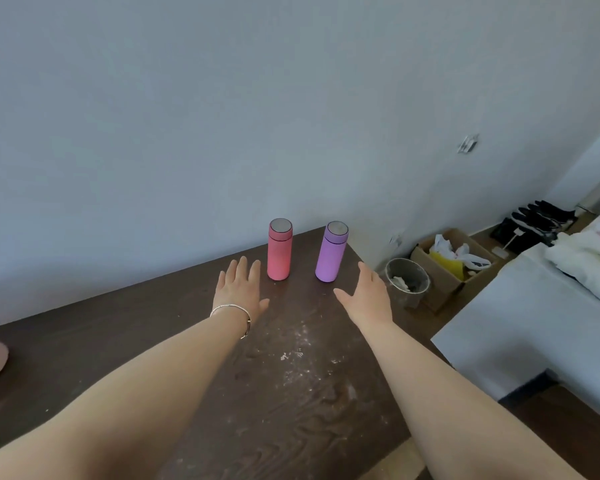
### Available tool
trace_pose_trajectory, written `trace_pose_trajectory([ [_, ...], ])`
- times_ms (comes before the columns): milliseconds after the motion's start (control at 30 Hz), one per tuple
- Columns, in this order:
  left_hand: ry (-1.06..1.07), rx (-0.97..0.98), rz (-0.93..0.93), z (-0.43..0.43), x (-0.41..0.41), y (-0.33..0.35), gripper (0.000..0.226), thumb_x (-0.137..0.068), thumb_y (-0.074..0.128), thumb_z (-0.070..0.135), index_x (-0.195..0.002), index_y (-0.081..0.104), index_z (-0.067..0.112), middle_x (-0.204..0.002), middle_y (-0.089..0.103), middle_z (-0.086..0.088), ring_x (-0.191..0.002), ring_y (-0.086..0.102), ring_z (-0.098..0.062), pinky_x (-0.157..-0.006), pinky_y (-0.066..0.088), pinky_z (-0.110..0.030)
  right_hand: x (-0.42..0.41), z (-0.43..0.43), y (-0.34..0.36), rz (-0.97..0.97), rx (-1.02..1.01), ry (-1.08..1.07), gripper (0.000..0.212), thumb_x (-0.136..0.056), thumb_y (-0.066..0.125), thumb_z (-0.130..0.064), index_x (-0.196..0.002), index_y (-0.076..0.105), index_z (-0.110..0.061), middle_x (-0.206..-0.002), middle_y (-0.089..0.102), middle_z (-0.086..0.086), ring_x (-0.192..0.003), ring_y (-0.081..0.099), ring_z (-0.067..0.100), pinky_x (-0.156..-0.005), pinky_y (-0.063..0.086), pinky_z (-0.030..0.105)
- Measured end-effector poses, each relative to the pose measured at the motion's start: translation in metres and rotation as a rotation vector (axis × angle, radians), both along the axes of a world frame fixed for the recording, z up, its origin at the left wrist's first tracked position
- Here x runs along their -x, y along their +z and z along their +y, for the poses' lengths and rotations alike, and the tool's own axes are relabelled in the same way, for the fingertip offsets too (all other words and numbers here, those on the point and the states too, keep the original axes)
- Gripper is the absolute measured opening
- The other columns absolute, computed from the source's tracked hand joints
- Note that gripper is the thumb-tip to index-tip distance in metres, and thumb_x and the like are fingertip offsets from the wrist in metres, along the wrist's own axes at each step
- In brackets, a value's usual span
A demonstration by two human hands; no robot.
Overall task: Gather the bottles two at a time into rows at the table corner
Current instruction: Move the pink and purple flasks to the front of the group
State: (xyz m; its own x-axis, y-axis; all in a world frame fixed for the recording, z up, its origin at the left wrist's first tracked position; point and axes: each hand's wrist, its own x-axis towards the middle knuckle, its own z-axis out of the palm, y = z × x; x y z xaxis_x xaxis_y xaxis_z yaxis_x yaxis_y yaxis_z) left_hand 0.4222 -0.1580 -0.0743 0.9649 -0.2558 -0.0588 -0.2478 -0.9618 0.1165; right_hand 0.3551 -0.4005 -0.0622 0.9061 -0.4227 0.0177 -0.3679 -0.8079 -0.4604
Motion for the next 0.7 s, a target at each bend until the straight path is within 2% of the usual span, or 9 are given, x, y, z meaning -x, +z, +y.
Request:
trace_pose_trajectory([
  [233,0.139,0.059,0.099,-0.035,-0.058,-0.026,0.09,-0.089,0.059,0.047,-0.154,0.006,0.014,-0.162,0.006,-0.012,-0.149,0.007,-0.03,-0.12,0.017,-0.041,-0.079,-0.035,-0.032,-0.022,-0.048,0.087,0.086,-0.085,0.073,-0.036,-0.15,0.026,-0.006,-0.15,0.04,0.017,-0.137,0.04,0.032,-0.11,0.035,0.042],
  [367,0.255,0.228,0.186,-0.058,-0.084,-0.043,0.095,-0.086,0.064,0.047,-0.154,0.007,0.014,-0.161,0.011,-0.009,-0.147,0.016,-0.028,-0.113,0.03,-0.042,-0.111,-0.049,-0.051,-0.092,-0.165,0.113,0.088,-0.083,0.075,-0.031,-0.151,0.025,-0.008,-0.153,0.036,0.014,-0.139,0.037,0.03,-0.111,0.034,0.04],
  [433,0.301,0.326,0.222,-0.068,-0.096,-0.051,0.094,-0.083,0.067,0.045,-0.153,0.012,0.015,-0.159,0.018,-0.008,-0.143,0.026,-0.029,-0.107,0.037,-0.044,-0.123,-0.055,-0.057,-0.126,-0.21,0.118,0.088,-0.083,0.075,-0.033,-0.152,0.025,-0.011,-0.154,0.037,0.011,-0.139,0.038,0.028,-0.11,0.037,0.04],
  [500,0.337,0.427,0.223,-0.08,-0.105,-0.054,0.086,-0.078,0.069,0.043,-0.147,0.024,0.018,-0.149,0.034,-0.007,-0.129,0.043,-0.03,-0.095,0.045,-0.044,-0.132,-0.059,-0.06,-0.139,-0.263,0.132,0.087,-0.083,0.076,-0.033,-0.151,0.027,-0.012,-0.152,0.04,0.008,-0.138,0.041,0.027,-0.108,0.039,0.039],
  [567,0.398,0.543,0.193,-0.089,-0.112,-0.056,0.064,-0.076,0.069,0.036,-0.13,0.039,0.018,-0.127,0.048,-0.005,-0.105,0.053,-0.03,-0.081,0.046,-0.038,-0.139,-0.063,-0.062,-0.135,-0.34,0.148,0.085,-0.081,0.077,-0.032,-0.15,0.031,-0.014,-0.15,0.045,0.004,-0.135,0.043,0.024,-0.106,0.038,0.035],
  [633,0.467,0.627,0.177,-0.096,-0.117,-0.055,0.048,-0.079,0.068,0.028,-0.119,0.045,0.016,-0.11,0.048,-0.001,-0.09,0.049,-0.026,-0.075,0.04,-0.033,-0.144,-0.065,-0.064,-0.123,-0.41,0.153,0.08,-0.081,0.078,-0.029,-0.147,0.035,-0.016,-0.145,0.05,0.002,-0.132,0.047,0.022,-0.103,0.036,0.028],
  [700,0.512,0.672,0.167,-0.099,-0.12,-0.057,0.05,-0.081,0.069,0.03,-0.121,0.045,0.013,-0.107,0.049,0.0,-0.087,0.049,-0.024,-0.074,0.038,-0.033,-0.148,-0.067,-0.066,-0.118,-0.457,0.155,0.075,-0.08,0.079,-0.026,-0.143,0.039,-0.018,-0.14,0.055,0.001,-0.127,0.052,0.022,-0.102,0.04,0.029],
])
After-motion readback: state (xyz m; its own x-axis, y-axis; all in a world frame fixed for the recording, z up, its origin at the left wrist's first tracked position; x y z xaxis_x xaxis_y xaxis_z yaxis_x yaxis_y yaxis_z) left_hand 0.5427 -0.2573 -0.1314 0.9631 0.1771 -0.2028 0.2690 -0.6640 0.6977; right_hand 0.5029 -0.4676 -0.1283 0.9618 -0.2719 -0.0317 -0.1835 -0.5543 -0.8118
